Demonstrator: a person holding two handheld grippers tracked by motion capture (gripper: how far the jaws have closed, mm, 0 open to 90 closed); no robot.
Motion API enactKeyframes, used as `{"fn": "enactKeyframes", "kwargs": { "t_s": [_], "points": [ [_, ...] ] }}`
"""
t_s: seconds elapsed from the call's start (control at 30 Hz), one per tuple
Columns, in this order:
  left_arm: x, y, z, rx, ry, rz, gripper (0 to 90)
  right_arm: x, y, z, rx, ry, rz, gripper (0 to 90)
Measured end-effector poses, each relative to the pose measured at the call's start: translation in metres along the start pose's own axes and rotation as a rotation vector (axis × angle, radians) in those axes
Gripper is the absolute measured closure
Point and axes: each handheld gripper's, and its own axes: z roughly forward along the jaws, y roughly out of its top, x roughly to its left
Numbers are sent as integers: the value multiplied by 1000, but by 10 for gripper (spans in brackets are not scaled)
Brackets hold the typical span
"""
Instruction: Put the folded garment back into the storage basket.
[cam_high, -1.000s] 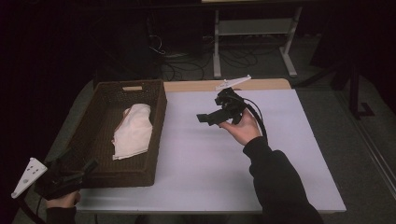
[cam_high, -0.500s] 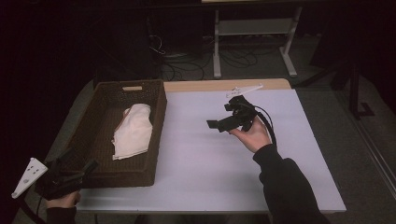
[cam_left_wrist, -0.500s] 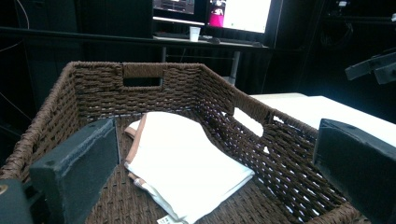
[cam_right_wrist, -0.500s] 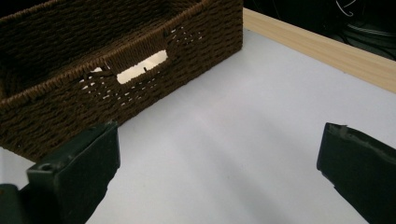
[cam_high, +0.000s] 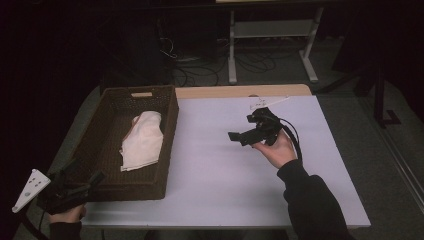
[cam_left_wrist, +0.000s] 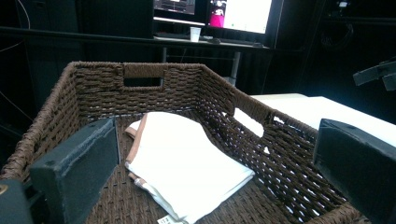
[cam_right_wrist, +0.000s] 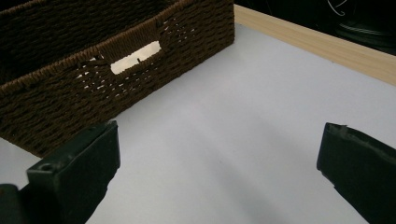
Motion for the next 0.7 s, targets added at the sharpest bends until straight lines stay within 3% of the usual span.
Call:
{"fn": "enactKeyframes", "kwargs": {
  "t_s": [0.7],
  "points": [
    [-1,0,0,1,2,0,0,-8,-23,-23,-28,-25,24,0]
  ]
}}
